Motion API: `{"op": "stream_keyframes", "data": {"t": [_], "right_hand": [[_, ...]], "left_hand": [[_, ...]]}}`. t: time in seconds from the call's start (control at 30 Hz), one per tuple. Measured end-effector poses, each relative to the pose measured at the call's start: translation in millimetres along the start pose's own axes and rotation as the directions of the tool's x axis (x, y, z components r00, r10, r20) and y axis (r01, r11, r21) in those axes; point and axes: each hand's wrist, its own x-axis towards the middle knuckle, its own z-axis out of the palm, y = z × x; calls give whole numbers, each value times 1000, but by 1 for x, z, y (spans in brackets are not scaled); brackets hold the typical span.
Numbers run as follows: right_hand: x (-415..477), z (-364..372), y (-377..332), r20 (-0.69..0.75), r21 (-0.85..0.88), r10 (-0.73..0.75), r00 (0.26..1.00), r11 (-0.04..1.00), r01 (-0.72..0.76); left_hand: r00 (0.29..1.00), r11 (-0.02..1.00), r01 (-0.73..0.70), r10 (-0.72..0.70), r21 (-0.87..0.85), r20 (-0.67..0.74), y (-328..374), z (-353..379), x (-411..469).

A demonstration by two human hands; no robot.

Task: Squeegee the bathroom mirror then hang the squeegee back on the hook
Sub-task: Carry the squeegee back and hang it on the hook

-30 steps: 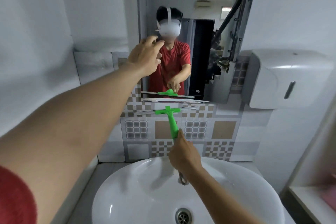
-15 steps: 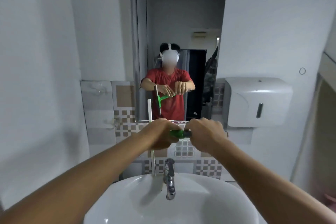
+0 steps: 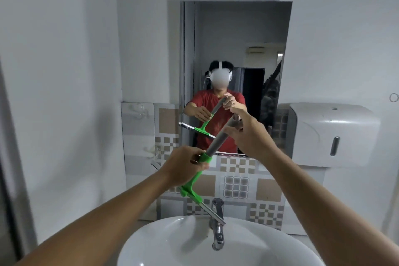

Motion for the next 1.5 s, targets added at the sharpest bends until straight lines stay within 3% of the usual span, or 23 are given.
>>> {"op": "stream_keyframes", "data": {"t": [0.13, 0.23, 0.53, 0.8, 1.13, 1.5], "right_hand": [[27, 37, -11, 32, 335, 54, 998, 940, -62], [44, 71, -23, 77, 409, 49, 996, 910, -77], [98, 179, -35, 148, 412, 17, 989, 908, -77], [148, 252, -43, 230, 393, -40, 972, 918, -55], [192, 312, -43, 176, 407, -48, 983, 913, -29], [200, 336, -34, 156, 369, -67, 985, 929, 5]], "left_hand": [[998, 992, 64, -65, -112, -3, -25, -8, -6], [981, 941, 180, -193, -286, -17, -48, -15, -9], [889, 791, 310, -437, -528, -133, -133, -29, 1], [825, 725, 323, -531, -608, -195, -203, -31, 14], [784, 794, 307, -524, -524, -334, -264, -29, 40], [742, 791, 311, -548, -526, -385, -283, -12, 51]]}}
